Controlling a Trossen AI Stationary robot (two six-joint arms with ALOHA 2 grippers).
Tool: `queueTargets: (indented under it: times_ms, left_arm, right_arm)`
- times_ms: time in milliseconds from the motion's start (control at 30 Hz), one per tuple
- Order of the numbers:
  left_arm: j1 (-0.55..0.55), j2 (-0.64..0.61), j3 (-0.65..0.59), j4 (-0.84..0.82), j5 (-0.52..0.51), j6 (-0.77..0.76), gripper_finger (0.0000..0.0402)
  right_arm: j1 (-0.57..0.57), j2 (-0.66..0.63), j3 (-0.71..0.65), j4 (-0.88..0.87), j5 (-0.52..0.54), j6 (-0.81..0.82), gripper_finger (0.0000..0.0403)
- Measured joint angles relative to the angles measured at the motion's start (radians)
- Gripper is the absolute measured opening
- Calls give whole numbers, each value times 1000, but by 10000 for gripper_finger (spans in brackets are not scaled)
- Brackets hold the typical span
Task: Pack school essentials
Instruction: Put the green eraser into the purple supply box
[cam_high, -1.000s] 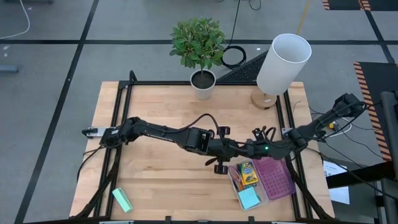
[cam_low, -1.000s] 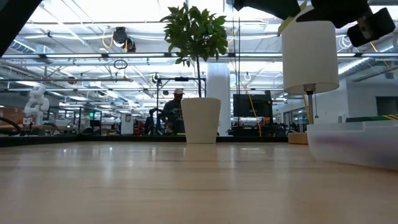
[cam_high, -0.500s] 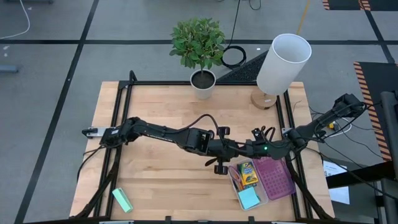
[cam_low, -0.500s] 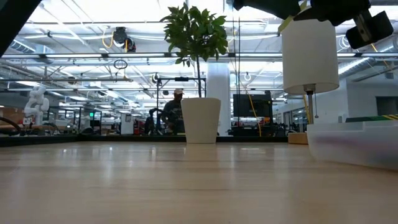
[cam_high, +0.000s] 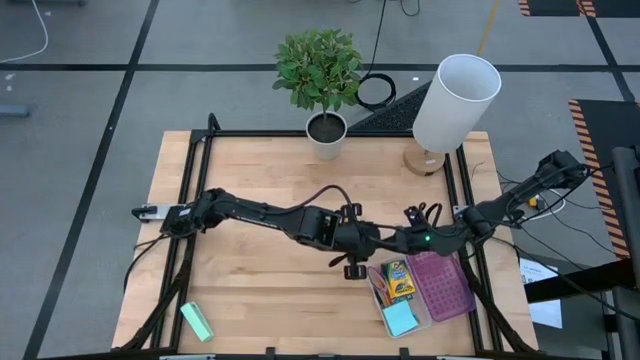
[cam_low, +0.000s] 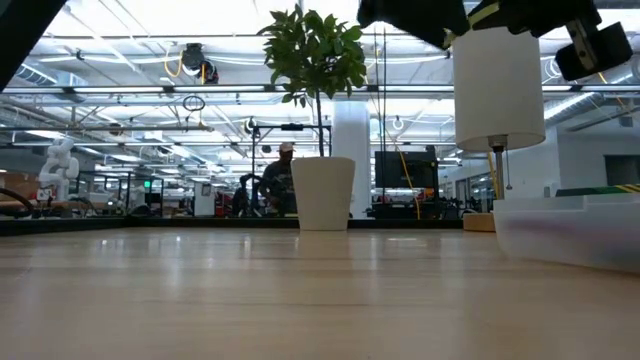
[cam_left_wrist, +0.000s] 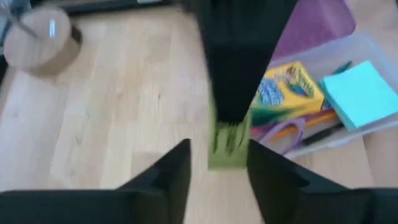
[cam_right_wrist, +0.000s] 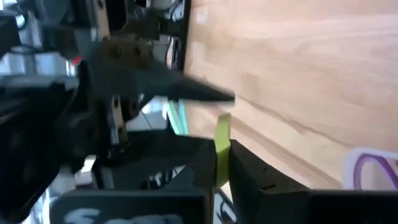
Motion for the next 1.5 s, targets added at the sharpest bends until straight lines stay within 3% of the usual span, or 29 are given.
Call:
queueTargets:
  times_ms: [233, 400, 567, 700, 967, 1333, 1500]
  left_arm:
    - [-17, -5, 0, -117, -5, -78, 262]
    - [-20, -23, 0, -249, -10, -190, 294]
    - [-25, -40, 0, -393, -33, -303, 290]
    - [-26, -50, 0, -502, -54, -365, 274]
    - [-37, -58, 0, -646, -82, -420, 242]
    - [-57, -61, -19, -601, -89, -456, 214]
    - [-59, -61, -48, -559, -43, -444, 199]
  right_arm:
    - [1, -45, 0, -46, -124, -17, 21]
    - [1, -90, 0, -99, -257, -19, 20]
    - [1, -113, 1, -160, -416, 8, 19]
    - [1, -105, 1, -184, -485, 43, 19]
    - [83, -76, 1, -193, -509, 146, 19]
    - [246, -28, 1, -199, -509, 296, 19]
    - [299, -14, 1, -201, -532, 285, 19]
